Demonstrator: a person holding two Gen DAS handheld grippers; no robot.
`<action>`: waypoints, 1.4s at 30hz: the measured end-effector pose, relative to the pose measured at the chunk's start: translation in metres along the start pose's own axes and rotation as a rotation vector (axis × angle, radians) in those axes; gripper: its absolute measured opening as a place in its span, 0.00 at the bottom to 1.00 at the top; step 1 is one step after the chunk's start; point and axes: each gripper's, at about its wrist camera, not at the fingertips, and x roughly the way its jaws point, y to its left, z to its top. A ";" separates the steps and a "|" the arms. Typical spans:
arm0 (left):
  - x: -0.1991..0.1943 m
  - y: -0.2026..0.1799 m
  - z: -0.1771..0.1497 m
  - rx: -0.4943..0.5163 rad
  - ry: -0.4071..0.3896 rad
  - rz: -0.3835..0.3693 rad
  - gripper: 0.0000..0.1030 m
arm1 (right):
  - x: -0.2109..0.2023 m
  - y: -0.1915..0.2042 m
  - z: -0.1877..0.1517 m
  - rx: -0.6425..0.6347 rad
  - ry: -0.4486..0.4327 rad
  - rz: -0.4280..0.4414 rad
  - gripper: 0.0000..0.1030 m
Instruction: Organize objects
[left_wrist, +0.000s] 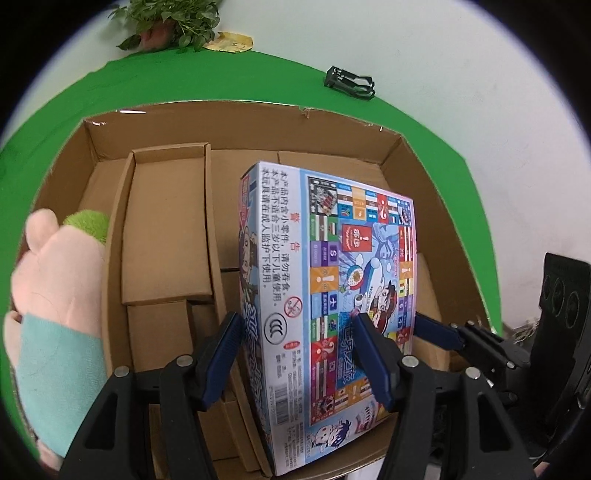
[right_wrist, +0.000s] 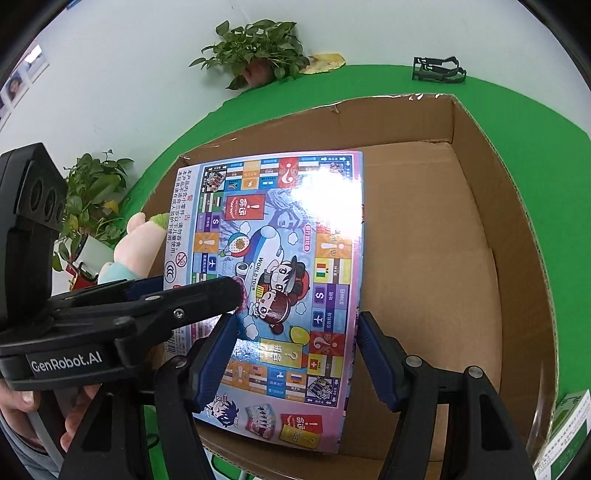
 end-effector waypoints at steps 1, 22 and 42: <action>-0.002 0.000 0.000 0.013 0.002 0.019 0.60 | -0.001 -0.001 0.000 0.003 -0.001 -0.001 0.58; -0.113 -0.002 -0.076 0.177 -0.438 0.238 0.80 | -0.063 0.040 -0.035 -0.195 -0.168 -0.180 1.00; -0.193 -0.051 -0.165 0.184 -0.668 0.178 0.84 | -0.209 0.072 -0.146 -0.136 -0.411 -0.288 1.00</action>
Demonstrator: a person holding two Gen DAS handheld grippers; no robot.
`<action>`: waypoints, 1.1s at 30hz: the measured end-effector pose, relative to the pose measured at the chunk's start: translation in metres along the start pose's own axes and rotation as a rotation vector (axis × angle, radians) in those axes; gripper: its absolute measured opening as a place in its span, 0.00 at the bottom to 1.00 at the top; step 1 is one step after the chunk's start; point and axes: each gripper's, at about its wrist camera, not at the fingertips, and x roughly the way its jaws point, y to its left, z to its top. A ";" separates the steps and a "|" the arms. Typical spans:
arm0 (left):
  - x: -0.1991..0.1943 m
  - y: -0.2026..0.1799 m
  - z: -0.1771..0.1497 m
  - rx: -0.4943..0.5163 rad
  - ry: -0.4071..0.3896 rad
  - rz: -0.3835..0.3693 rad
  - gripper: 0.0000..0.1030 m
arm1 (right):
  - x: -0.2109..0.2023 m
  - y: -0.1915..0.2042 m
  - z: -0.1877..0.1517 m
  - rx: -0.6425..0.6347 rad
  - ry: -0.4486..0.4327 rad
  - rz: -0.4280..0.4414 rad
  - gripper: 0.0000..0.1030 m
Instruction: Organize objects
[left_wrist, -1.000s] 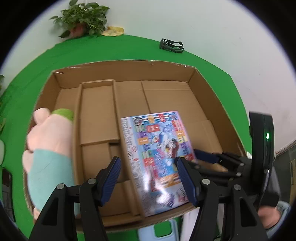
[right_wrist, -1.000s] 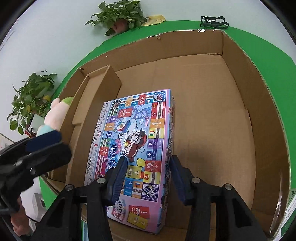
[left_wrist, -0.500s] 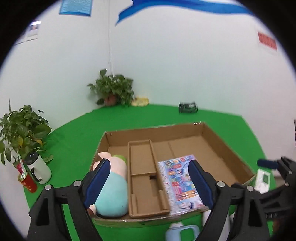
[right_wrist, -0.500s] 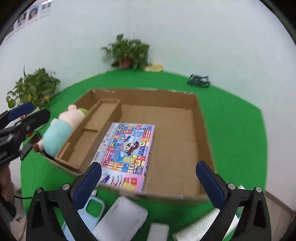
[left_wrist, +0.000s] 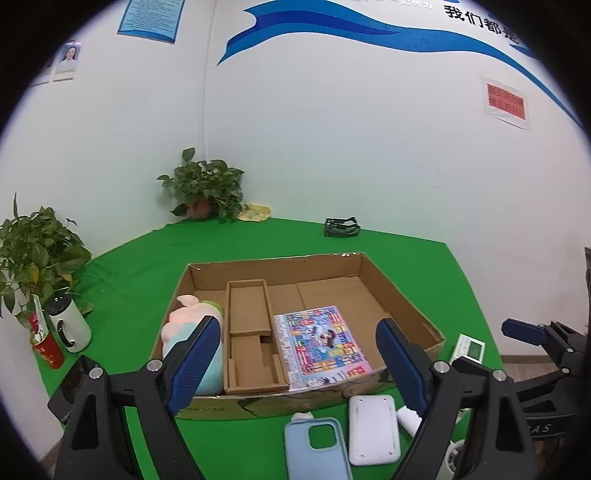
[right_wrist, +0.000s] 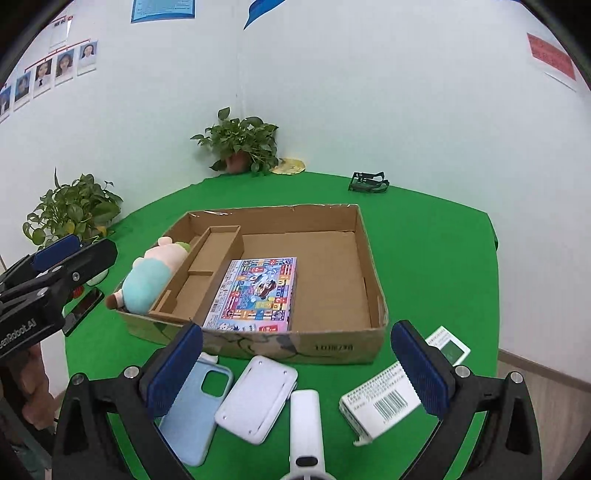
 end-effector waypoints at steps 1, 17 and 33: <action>-0.001 -0.001 -0.001 -0.004 0.008 -0.009 0.84 | -0.004 0.000 -0.001 -0.003 -0.004 0.000 1.00; 0.012 0.004 -0.027 -0.063 0.112 -0.065 0.56 | -0.021 -0.024 -0.039 -0.014 0.066 -0.036 0.95; 0.036 0.003 -0.054 -0.107 0.254 -0.179 0.88 | -0.019 -0.047 -0.091 0.065 0.151 0.051 1.00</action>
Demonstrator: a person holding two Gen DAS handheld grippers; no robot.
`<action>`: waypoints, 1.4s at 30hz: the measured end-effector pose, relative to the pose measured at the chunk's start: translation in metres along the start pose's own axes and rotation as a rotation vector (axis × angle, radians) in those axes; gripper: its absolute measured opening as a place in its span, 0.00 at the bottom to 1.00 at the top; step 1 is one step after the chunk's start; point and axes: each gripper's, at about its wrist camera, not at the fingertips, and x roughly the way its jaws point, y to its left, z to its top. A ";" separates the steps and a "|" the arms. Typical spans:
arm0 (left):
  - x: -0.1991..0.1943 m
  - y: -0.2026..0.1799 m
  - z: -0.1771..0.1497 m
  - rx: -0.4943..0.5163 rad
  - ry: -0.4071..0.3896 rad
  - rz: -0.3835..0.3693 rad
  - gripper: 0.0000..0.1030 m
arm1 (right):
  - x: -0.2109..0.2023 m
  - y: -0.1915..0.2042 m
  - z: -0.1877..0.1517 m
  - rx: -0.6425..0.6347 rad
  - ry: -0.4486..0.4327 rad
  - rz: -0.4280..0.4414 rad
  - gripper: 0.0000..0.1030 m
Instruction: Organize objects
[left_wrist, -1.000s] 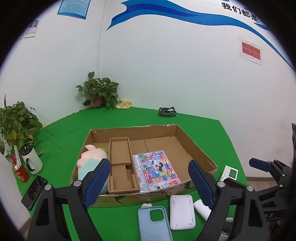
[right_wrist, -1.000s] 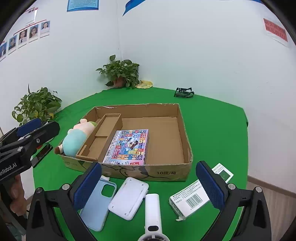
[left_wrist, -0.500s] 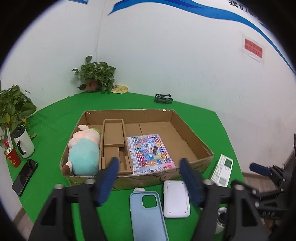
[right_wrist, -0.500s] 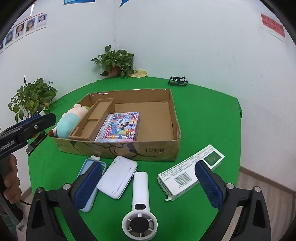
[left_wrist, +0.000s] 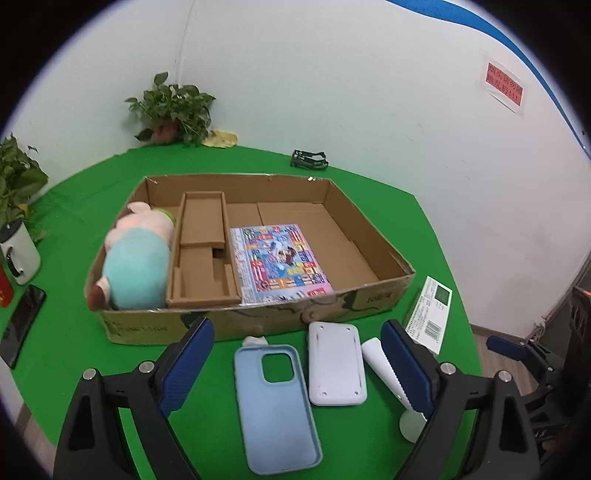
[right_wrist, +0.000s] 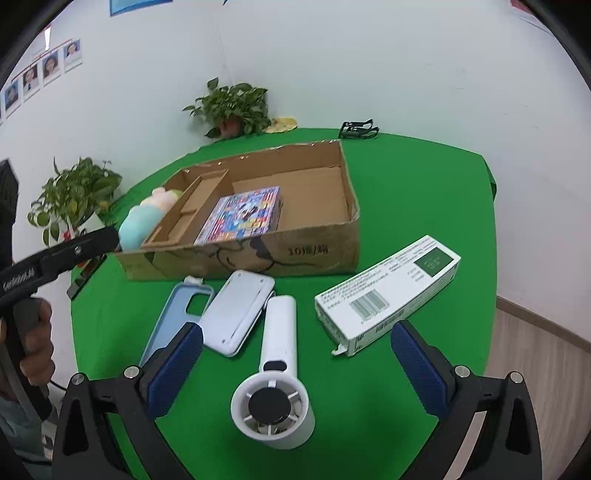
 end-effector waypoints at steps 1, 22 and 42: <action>0.001 -0.001 -0.001 0.002 0.007 -0.010 0.88 | 0.000 0.003 -0.003 -0.012 0.005 0.008 1.00; 0.031 -0.013 -0.004 0.041 0.112 -0.094 0.88 | 0.154 -0.083 0.040 0.247 0.336 -0.259 0.84; 0.198 -0.112 0.012 0.017 0.638 -0.561 0.82 | 0.089 -0.073 0.011 0.095 0.277 -0.094 0.79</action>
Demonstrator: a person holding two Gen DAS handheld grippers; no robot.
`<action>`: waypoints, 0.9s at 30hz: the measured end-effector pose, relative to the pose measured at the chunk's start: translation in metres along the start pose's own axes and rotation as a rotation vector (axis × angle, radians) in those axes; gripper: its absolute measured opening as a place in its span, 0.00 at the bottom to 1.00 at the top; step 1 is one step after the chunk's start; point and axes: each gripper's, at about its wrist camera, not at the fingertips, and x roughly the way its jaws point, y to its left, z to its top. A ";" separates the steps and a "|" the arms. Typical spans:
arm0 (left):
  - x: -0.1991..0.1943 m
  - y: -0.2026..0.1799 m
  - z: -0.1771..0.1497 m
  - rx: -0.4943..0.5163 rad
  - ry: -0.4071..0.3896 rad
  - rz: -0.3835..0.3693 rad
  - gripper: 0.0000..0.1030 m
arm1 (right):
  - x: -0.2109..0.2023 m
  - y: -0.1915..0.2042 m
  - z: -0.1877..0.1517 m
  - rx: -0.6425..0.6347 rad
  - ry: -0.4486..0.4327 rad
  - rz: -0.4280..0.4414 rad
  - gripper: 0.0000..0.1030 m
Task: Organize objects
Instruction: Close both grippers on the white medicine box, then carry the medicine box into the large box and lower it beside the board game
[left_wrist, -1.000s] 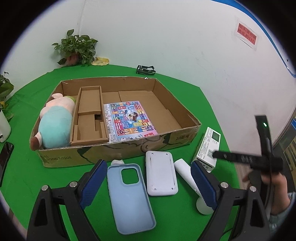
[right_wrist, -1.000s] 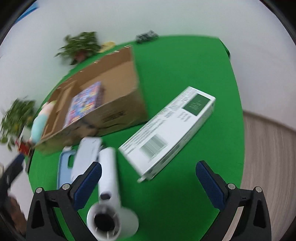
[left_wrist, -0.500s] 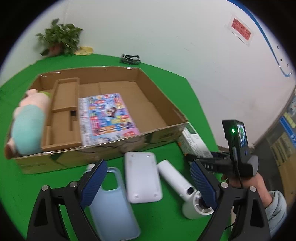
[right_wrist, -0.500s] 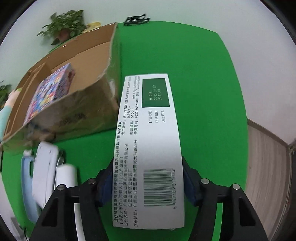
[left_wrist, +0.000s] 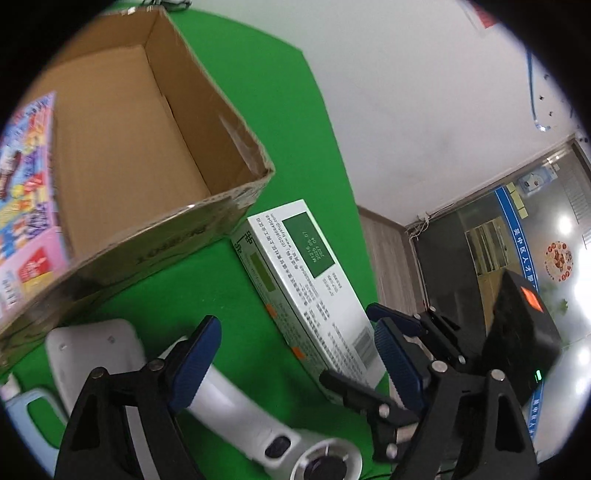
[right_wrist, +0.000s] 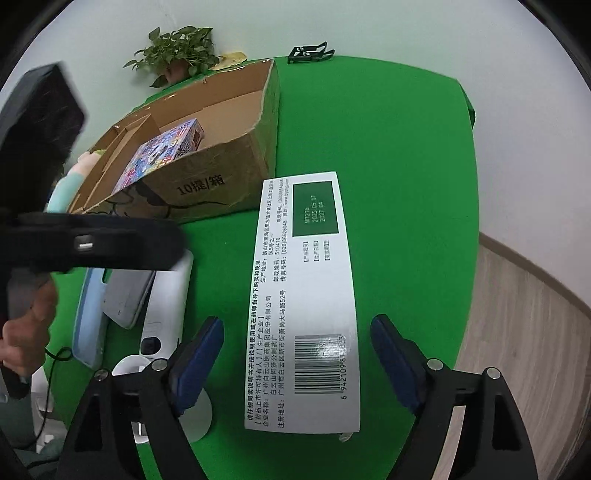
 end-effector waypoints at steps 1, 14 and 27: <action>0.007 0.001 0.003 -0.015 0.017 -0.008 0.81 | 0.001 0.003 0.002 -0.007 -0.001 -0.009 0.79; 0.037 0.009 0.014 -0.085 0.093 -0.020 0.44 | 0.001 -0.003 0.008 0.088 0.000 0.062 0.57; -0.013 -0.024 0.020 -0.012 -0.034 -0.069 0.33 | -0.052 0.002 0.024 0.100 -0.133 0.064 0.56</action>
